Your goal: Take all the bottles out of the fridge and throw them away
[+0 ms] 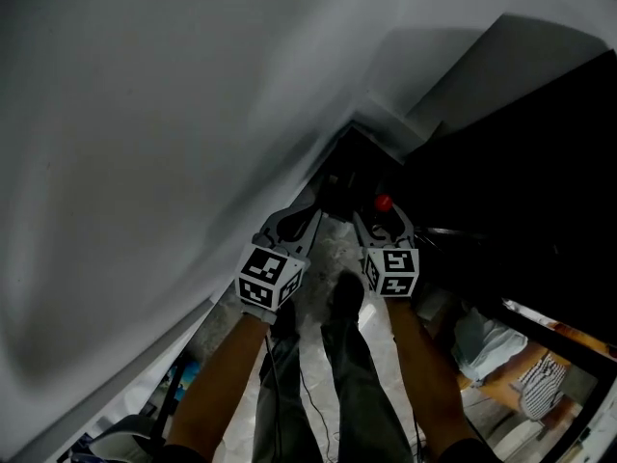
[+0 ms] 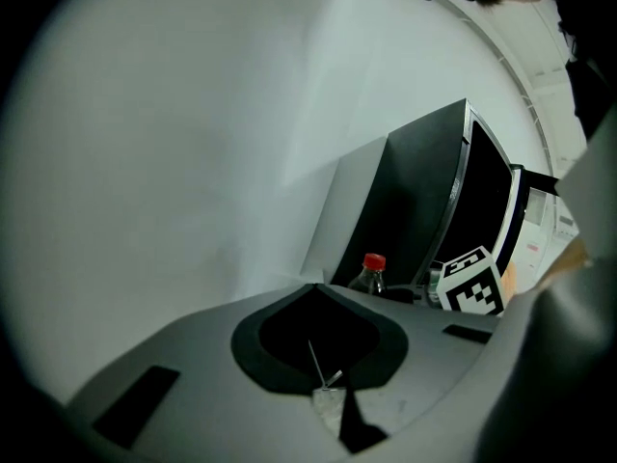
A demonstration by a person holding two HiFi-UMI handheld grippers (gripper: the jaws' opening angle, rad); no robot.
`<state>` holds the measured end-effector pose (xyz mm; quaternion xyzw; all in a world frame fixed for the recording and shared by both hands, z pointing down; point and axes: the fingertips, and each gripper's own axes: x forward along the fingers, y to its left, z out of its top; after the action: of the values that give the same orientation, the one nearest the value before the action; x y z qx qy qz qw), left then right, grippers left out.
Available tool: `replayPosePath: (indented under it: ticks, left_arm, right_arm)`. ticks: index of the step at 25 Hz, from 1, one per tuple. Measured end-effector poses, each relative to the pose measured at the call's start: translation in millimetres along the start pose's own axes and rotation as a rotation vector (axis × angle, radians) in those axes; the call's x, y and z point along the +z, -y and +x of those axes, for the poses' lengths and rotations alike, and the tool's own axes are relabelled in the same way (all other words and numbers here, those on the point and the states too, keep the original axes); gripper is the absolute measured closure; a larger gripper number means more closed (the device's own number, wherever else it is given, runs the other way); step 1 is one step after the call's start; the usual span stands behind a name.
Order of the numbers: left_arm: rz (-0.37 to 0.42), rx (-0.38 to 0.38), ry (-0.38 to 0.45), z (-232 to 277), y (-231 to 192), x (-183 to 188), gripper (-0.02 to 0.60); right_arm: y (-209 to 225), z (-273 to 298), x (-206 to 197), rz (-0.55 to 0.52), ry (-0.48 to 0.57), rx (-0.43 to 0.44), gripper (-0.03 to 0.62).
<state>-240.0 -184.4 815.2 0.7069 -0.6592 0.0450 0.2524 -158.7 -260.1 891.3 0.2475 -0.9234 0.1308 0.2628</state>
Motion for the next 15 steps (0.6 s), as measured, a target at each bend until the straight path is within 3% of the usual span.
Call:
replayPosePath:
  ticks: [6, 15]
  left_arm:
    - [-0.023, 0.013, -0.021, 4, -17, -16, 0.575]
    - [0.003, 0.018, -0.017, 8, -18, -2, 0.574]
  right_arm:
    - [18, 44, -30, 0.029, -0.062, -0.014, 0.284]
    - [37, 78, -40, 0.059, -0.093, -0.051, 0.283]
